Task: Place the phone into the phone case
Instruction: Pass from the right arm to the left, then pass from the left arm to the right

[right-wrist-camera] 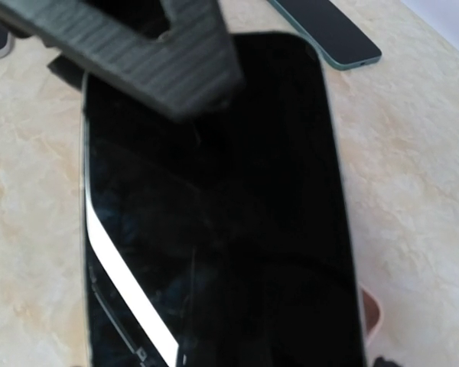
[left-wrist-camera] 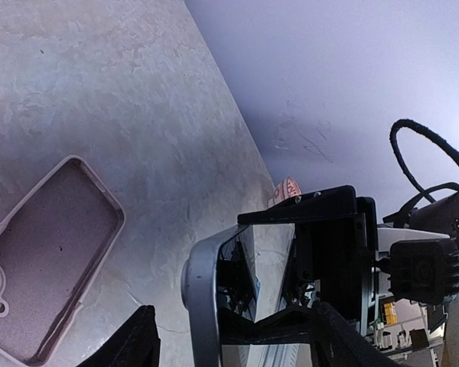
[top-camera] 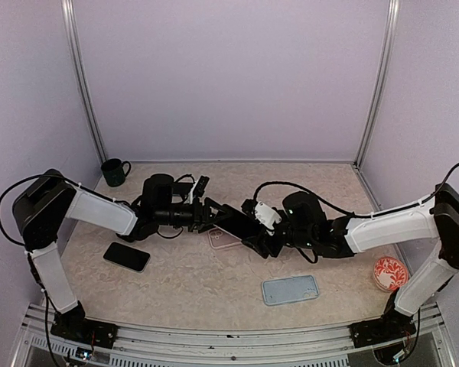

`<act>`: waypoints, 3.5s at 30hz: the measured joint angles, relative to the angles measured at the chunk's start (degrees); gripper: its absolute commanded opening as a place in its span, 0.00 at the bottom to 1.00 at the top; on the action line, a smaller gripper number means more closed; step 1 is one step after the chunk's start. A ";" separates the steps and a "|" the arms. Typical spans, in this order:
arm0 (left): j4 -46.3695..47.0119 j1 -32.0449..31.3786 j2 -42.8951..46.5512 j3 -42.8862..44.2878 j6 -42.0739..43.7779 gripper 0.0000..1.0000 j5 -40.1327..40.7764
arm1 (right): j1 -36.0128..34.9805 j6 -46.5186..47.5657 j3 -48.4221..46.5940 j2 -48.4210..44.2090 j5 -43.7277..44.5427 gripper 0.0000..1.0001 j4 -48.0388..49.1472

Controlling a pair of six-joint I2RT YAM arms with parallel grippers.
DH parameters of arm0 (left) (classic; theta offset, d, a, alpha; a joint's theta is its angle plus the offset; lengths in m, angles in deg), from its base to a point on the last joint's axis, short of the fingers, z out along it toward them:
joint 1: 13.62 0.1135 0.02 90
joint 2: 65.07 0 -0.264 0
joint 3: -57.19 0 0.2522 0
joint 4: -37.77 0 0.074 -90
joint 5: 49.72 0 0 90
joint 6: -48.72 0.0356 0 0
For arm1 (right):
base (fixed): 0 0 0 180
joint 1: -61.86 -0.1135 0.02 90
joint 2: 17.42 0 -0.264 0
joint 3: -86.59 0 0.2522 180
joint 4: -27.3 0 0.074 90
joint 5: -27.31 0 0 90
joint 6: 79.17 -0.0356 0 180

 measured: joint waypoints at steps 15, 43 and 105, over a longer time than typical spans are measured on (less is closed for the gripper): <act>0.44 -0.50 -0.87 0.63 -0.59 0.36 -0.81 | -1.22 1.60 -0.57 1.73 2.23 0.56 -0.09; -0.15 -1.46 -0.70 0.63 0.72 0.00 -0.39 | -1.49 -0.44 0.00 -1.57 5.62 0.99 1.90; 39.76 -4.70 2.97 -11.30 -5.09 0.00 8.07 | 16.44 -69.83 8.09 3.39 -49.53 0.91 52.83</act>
